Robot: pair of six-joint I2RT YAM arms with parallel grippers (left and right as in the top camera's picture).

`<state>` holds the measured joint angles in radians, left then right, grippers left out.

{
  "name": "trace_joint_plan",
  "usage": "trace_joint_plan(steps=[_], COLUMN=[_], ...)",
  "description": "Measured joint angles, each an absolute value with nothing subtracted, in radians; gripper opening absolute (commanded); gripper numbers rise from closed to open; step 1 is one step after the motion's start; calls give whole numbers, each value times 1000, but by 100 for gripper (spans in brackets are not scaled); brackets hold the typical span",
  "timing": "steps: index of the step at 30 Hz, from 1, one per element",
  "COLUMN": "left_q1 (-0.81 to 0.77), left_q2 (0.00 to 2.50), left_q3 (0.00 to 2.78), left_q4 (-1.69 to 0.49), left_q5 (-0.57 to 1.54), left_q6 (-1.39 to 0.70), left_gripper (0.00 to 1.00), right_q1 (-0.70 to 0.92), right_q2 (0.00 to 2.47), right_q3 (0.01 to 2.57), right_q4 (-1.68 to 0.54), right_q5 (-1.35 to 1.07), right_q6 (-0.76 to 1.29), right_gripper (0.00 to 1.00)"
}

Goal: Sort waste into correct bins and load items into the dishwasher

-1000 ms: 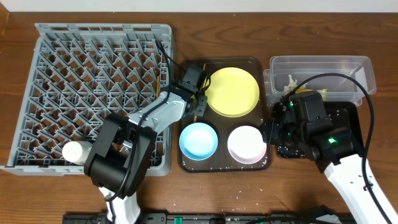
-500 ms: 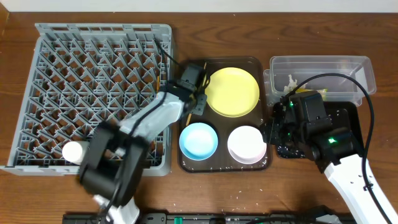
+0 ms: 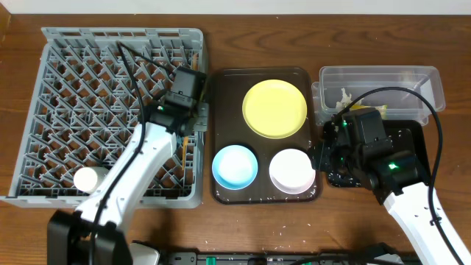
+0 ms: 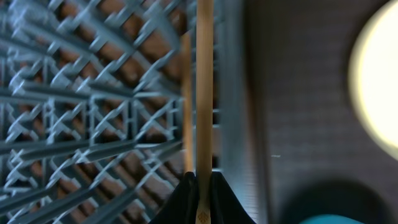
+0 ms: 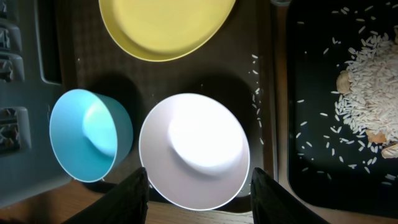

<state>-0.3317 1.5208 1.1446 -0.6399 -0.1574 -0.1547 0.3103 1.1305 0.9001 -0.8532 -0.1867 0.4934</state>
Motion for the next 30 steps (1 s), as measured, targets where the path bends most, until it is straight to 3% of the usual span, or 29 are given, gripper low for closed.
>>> trace_joint_plan(steps=[5,8,9,11,15,18,20,26,30], left_q1=[-305,-305,-305,-305,-304,-311,-344,-552,-666], left_q2=[1622,1631,1627,1610,1467,1323,1282,1363,1522], left_q3=[1137,1134,1134,1134,1141,1164,1169,1169,1171], left_q4=[-645,-649,-656,-682,-707,-710,-710,-675,-580], left_q5=[-152,-142,-140,-134,-68,100,213,364,389], left_q6=[-159,-162,-162,-155,-160,-160,-160,-157,-148], left_gripper=[16,34,45,50,54,56,58,58,58], right_q1=[310,310,310,310,310,310,310,211,46], right_q2=[1131,1131,1131,1131,1131,1131,1131,1131,1132], right_q3=[900,900,900,900,900,900,900,900,900], right_q4=[-853,-853,-851,-849,-838,-824,-822,-875,-907], right_q5=[-187,-187,-187,-187,-187,-187,-181,-127,-99], right_q6=[493,493,495,495,494,494,497,619,635], right_gripper=[50,55,57,61,66,68,82,99,99])
